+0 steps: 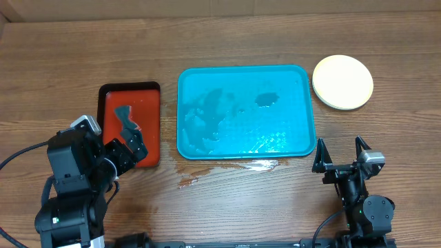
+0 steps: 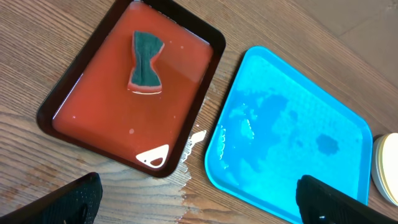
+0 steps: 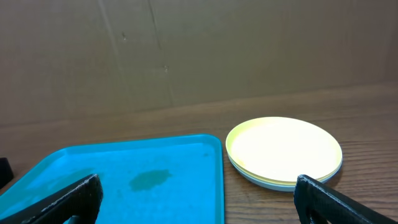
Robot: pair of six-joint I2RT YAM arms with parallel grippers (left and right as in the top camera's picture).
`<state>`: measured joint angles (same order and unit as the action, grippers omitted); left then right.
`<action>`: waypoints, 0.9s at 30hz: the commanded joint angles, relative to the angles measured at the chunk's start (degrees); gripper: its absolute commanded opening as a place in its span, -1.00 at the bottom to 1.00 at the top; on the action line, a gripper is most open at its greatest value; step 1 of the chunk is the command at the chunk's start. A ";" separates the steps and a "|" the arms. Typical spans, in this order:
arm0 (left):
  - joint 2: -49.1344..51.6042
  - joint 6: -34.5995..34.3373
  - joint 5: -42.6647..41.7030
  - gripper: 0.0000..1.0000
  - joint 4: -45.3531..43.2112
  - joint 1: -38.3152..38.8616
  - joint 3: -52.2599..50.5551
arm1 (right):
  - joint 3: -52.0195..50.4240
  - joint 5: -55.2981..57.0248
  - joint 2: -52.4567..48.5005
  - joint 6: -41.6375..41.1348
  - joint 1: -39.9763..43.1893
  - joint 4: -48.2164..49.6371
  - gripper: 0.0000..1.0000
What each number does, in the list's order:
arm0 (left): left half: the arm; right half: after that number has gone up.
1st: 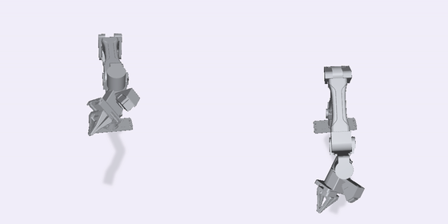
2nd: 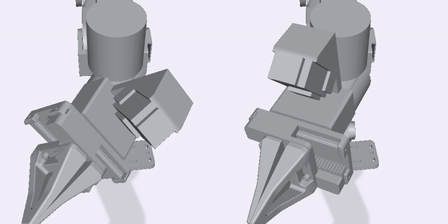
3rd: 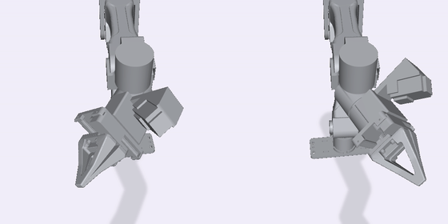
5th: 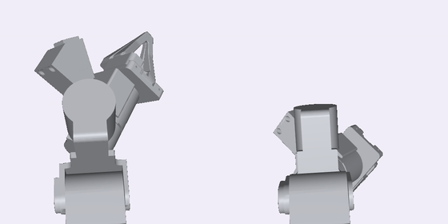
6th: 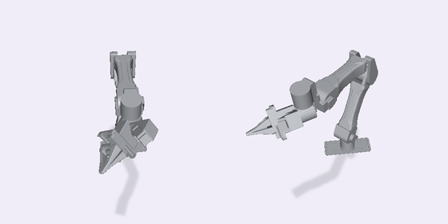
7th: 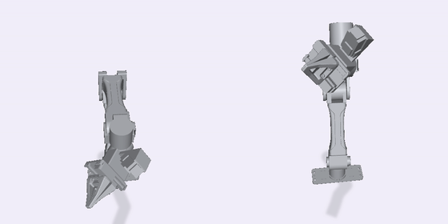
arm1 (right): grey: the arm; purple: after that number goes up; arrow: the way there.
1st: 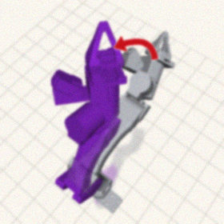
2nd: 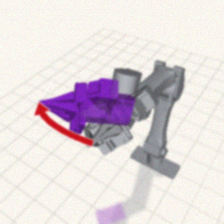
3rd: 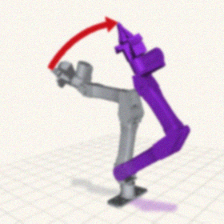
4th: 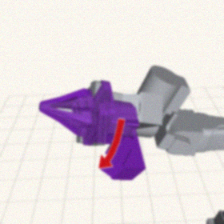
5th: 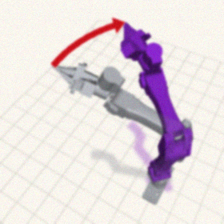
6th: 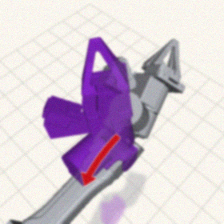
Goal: Clean dirty plates on tray and stack at the side
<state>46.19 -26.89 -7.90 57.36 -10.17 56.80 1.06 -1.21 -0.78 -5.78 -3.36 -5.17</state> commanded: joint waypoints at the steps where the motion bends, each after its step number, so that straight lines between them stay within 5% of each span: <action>1: -0.09 0.20 1.55 0.99 0.35 0.24 -0.31 | -0.61 0.50 0.61 0.15 0.20 0.35 1.00; 7: -0.39 7.13 4.31 0.99 0.07 7.21 -1.40 | -0.59 0.50 0.61 0.15 0.20 0.35 1.00; 13: -5.60 18.56 3.50 0.99 -14.91 14.40 -11.17 | -0.61 0.50 0.61 0.15 0.20 0.35 1.00; 27: -32.61 21.44 0.98 0.99 -41.24 10.12 -40.13 | -0.61 0.50 0.61 0.15 0.20 0.35 1.00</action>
<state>17.32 -8.23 -6.26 18.39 0.62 19.79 1.06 -1.21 -0.73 -5.76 -3.36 -5.15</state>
